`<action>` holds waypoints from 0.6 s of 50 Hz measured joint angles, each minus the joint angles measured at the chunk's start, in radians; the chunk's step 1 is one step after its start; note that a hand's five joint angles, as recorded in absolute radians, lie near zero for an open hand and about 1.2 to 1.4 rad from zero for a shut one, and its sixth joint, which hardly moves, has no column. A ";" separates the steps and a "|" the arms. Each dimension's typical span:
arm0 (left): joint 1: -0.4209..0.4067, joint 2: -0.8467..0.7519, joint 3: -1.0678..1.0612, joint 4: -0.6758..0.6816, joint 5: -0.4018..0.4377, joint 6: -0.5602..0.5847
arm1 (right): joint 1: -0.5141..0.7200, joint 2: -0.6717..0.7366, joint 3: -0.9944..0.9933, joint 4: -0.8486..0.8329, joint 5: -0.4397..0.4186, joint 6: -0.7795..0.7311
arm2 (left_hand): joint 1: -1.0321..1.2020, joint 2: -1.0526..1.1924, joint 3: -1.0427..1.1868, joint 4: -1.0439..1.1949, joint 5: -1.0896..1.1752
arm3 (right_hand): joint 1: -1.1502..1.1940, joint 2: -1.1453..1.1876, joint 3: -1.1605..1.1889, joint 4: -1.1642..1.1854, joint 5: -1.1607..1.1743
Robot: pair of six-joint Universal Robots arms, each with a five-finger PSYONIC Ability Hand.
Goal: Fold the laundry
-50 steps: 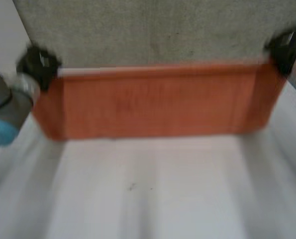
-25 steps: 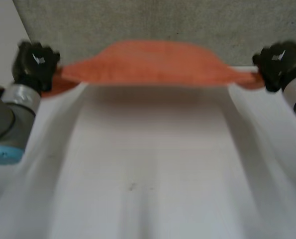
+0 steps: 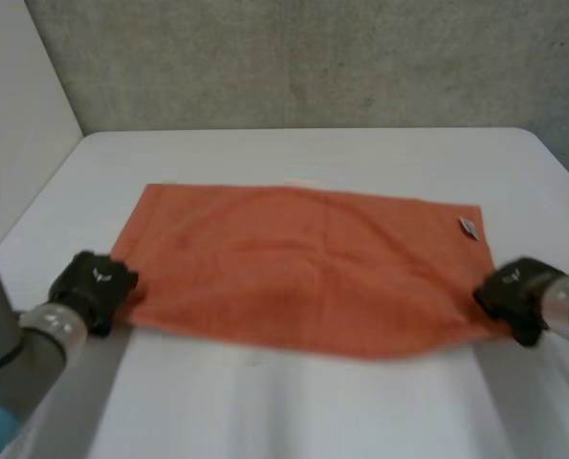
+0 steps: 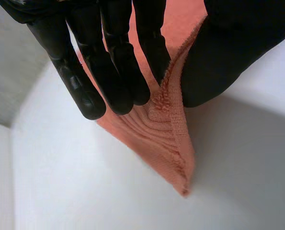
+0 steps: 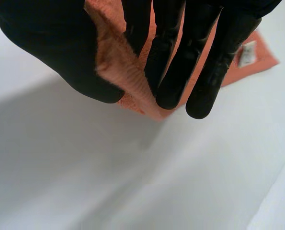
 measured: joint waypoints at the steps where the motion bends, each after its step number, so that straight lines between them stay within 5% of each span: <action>1: 0.010 0.037 -0.016 -0.088 0.002 0.020 | -0.024 -0.029 0.022 0.059 -0.001 -0.065 | 0.000 0.000 0.000 0.000 0.000 | 0.000 0.000 0.000 0.000 0.000; 5: 0.022 0.087 -0.024 -0.238 0.008 0.052 | -0.063 -0.067 0.042 0.110 -0.005 -0.151 | 0.000 0.000 0.000 0.000 0.000 | 0.000 0.000 0.000 0.000 0.000; 10: 0.017 0.080 0.018 -0.260 0.012 0.064 | -0.078 -0.058 0.009 0.054 -0.009 -0.142 | 0.000 0.000 0.000 0.000 0.000 | 0.000 0.000 0.000 0.000 0.000; 21: -0.027 -0.138 0.226 -0.019 0.007 0.070 | -0.022 0.148 -0.168 -0.138 0.004 0.026 | 0.000 0.000 0.000 0.000 0.000 | 0.000 0.000 0.000 0.000 0.000; 22: -0.056 -0.245 0.343 0.068 0.008 0.071 | 0.000 0.232 -0.243 -0.193 0.024 0.074 | 0.000 0.000 0.000 0.000 0.000 | 0.000 0.000 0.000 0.000 0.000; 30: -0.113 -0.494 0.647 0.151 0.011 0.071 | 0.028 0.391 -0.402 -0.352 0.107 0.125 | 0.000 0.000 0.000 0.000 0.000 | 0.000 0.000 0.000 0.000 0.000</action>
